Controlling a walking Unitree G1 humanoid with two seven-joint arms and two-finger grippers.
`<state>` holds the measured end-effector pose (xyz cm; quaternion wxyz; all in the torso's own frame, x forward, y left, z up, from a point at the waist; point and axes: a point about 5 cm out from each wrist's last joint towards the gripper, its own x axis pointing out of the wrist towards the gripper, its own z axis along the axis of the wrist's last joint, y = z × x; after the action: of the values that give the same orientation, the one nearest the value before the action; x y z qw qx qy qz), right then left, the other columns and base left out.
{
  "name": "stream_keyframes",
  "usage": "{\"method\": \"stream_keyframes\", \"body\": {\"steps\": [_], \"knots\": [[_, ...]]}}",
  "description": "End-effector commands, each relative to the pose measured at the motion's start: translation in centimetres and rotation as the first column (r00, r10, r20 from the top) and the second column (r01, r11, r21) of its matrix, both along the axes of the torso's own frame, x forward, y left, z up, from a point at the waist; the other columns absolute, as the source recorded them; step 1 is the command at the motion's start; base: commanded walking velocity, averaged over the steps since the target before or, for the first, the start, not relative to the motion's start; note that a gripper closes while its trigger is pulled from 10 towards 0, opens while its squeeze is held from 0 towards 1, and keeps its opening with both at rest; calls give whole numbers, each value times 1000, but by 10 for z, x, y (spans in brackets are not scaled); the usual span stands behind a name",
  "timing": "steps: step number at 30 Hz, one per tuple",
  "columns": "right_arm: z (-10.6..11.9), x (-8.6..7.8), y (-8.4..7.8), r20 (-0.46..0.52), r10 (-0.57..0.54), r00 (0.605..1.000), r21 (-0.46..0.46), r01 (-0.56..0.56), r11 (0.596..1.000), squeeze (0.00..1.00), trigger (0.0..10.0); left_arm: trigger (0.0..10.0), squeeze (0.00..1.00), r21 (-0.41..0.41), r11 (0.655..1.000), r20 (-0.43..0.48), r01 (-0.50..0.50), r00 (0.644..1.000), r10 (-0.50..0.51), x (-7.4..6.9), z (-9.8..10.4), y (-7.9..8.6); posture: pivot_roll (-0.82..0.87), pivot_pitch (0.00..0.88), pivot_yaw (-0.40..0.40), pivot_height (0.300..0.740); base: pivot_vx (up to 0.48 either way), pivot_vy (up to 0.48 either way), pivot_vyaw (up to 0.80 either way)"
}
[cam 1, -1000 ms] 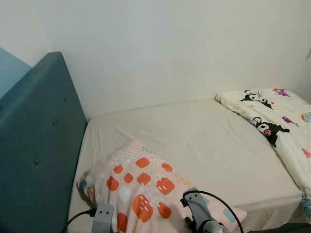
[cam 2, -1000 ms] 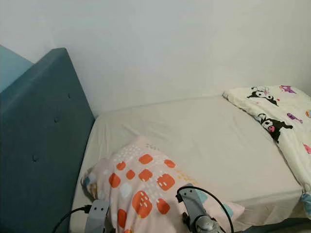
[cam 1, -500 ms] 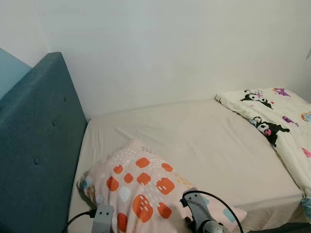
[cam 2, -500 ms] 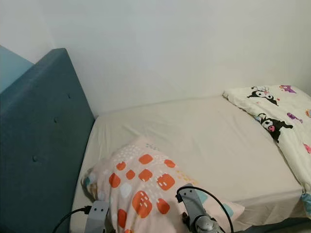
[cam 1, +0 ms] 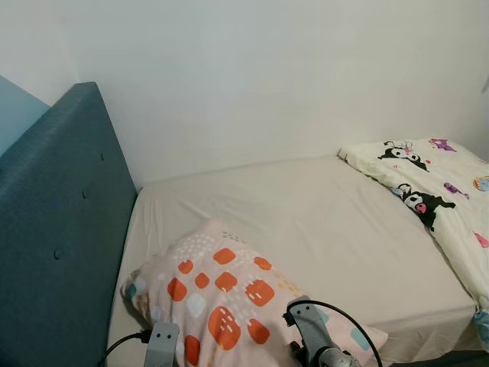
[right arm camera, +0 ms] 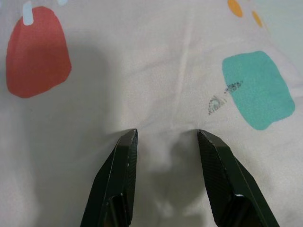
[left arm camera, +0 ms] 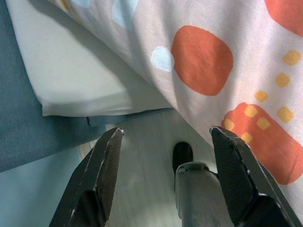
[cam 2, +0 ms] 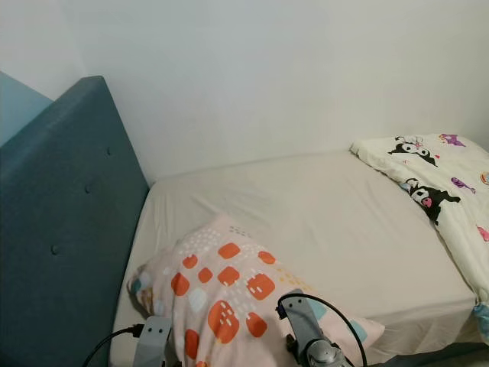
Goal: Clean up the room
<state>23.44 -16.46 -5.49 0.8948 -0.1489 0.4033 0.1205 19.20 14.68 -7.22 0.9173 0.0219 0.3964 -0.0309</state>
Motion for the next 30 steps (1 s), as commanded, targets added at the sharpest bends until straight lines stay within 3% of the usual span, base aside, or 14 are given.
{"method": "stream_keyframes", "body": {"steps": [1,30], "knots": [[-1,-1,6,1,19,1000,14,-19,1000,0,10000,10000,0,8,1000,2,7,1000,-7,1,1,1,-104,0,12,740,0,0,0],[-3,-5,4,-12,58,998,1,-58,998,0,10000,10000,0,15,1000,-14,20,1000,-20,-5,-3,0,-106,0,2,740,0,0,0]]}}
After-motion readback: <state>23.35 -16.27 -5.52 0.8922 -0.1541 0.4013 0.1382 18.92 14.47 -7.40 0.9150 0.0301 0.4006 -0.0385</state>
